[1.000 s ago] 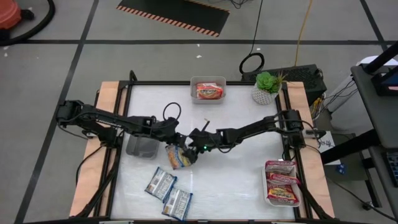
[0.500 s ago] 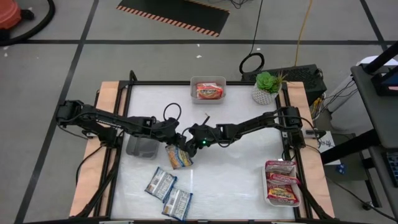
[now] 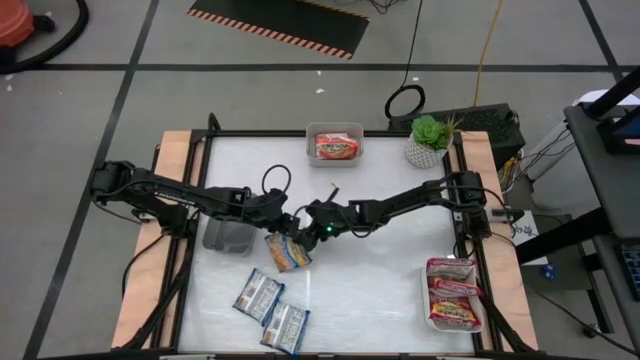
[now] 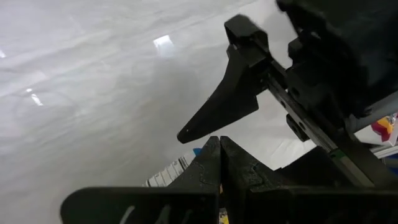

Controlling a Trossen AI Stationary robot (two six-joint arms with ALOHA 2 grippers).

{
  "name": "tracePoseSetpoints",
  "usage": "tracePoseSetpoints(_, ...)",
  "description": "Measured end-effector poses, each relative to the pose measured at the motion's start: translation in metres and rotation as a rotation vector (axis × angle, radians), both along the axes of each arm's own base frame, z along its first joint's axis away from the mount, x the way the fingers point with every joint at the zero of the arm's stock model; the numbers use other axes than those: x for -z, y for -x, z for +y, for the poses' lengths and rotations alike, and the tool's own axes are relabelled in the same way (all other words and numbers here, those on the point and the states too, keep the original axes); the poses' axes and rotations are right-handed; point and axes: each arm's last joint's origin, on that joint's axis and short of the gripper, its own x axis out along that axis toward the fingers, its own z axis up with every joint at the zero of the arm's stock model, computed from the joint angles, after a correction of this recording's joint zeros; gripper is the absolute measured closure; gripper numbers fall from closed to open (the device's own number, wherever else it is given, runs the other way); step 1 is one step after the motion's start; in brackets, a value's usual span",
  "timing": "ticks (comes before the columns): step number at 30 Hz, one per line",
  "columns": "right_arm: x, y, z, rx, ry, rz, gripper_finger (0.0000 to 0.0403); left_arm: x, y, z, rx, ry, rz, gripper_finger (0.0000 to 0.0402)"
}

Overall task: Sort Maruchan noodles
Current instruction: Put the top blue noodle pack into the black bin

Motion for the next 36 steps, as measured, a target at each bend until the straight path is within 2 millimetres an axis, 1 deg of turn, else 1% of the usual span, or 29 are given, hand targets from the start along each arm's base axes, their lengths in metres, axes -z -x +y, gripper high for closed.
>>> tracePoseSetpoints(5,0.007,0.005,0.001,0.015,-0.073,0.018,0.0115,0.0,0.0,0.0,-0.026,0.014,-0.005,0.0402)
tracePoseSetpoints(7,0.009,0.007,0.002,0.009,-0.108,-0.003,0.0106,-0.001,-0.001,0.001,-0.042,0.016,-0.011,0.0402)
tracePoseSetpoints(10,0.009,0.007,0.003,0.006,-0.119,-0.051,0.0103,-0.002,-0.002,0.001,-0.049,0.015,-0.025,0.0402)
tracePoseSetpoints(12,0.009,0.008,0.004,-0.011,-0.103,-0.081,0.0109,-0.002,-0.002,0.001,-0.051,0.018,-0.035,0.0402)
tracePoseSetpoints(16,0.01,0.01,0.007,-0.049,-0.054,-0.098,0.0132,-0.002,-0.002,0.001,-0.062,0.03,-0.035,0.0402)
tracePoseSetpoints(20,0.013,0.012,0.007,-0.052,-0.044,-0.088,0.0163,-0.003,-0.002,0.001,-0.071,0.04,-0.039,0.0402)
tracePoseSetpoints(30,0.012,0.011,0.005,-0.039,0.0,-0.113,0.0267,-0.006,-0.005,-0.004,-0.068,0.059,-0.083,0.04)
tracePoseSetpoints(33,0.011,0.01,0.005,-0.037,0.001,-0.123,0.0285,-0.006,-0.005,-0.004,-0.054,0.046,-0.082,0.0393)
tracePoseSetpoints(36,0.011,0.01,0.005,-0.038,0.0,-0.125,0.029,-0.006,-0.005,-0.004,-0.05,0.042,-0.082,0.0381)
